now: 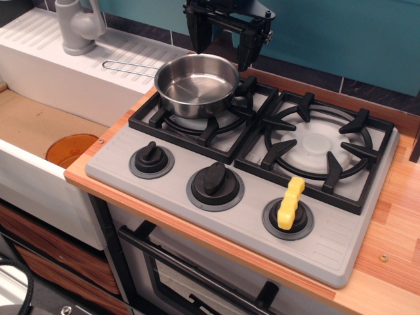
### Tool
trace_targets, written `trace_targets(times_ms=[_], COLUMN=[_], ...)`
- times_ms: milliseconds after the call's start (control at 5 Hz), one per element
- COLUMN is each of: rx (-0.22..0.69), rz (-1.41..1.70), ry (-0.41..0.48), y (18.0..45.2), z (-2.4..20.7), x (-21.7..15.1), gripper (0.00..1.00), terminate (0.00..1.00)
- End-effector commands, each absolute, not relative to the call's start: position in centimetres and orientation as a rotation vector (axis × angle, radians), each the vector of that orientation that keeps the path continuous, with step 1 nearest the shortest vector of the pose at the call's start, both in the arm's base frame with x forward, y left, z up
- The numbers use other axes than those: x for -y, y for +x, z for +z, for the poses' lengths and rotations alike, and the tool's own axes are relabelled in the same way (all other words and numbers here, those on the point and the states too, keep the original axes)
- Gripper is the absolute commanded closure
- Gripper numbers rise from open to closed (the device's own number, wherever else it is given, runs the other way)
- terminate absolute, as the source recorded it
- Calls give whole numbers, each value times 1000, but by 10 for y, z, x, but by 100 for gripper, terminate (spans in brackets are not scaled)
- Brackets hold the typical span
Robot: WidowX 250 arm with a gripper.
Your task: Put pot or pan on stove and put fry in pot or pan
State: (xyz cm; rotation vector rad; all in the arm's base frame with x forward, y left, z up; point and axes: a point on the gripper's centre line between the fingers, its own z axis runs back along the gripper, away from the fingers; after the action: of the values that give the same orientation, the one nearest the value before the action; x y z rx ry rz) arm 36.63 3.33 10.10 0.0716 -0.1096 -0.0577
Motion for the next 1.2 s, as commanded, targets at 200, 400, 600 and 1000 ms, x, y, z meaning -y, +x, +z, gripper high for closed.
trace_targets(times_ms=[200, 400, 600, 1000], rx=[138, 166, 190, 202], rz=[-53, -53, -46, -21], ry=[60, 48, 41, 28], y=[365, 365, 364, 364], z=[88, 74, 62, 53], x=[-32, -33, -34, -34], gripper=[0, 0, 0, 100], terminate=[0, 0, 0, 0])
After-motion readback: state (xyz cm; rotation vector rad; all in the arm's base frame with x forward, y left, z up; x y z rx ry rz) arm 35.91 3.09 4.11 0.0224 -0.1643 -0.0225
